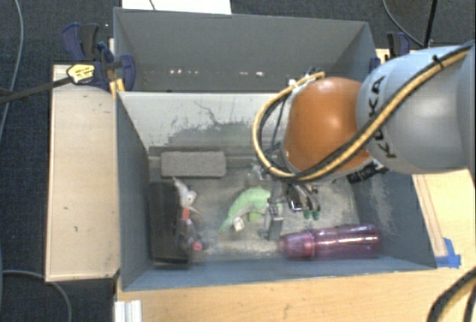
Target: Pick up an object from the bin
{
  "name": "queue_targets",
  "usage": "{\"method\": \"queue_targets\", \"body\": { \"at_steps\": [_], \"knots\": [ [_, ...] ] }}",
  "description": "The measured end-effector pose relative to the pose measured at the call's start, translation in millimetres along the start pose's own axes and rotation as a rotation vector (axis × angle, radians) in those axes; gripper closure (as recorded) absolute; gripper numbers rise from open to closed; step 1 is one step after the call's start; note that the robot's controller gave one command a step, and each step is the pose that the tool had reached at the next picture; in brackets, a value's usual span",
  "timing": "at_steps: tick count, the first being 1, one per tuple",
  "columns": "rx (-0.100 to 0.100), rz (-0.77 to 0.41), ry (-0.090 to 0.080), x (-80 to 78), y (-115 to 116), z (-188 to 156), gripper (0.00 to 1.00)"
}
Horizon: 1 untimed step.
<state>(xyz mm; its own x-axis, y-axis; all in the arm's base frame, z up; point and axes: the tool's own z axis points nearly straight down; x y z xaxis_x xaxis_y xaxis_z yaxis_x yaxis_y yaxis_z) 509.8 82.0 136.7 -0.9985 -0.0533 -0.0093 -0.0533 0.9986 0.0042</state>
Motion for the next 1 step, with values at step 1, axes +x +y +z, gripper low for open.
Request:
{"method": "queue_targets", "body": {
  "at_steps": [1],
  "knots": [
    [0.0, -0.052, -0.002, -1.2, -4.9, 2.1, 0.0]
  ]
}}
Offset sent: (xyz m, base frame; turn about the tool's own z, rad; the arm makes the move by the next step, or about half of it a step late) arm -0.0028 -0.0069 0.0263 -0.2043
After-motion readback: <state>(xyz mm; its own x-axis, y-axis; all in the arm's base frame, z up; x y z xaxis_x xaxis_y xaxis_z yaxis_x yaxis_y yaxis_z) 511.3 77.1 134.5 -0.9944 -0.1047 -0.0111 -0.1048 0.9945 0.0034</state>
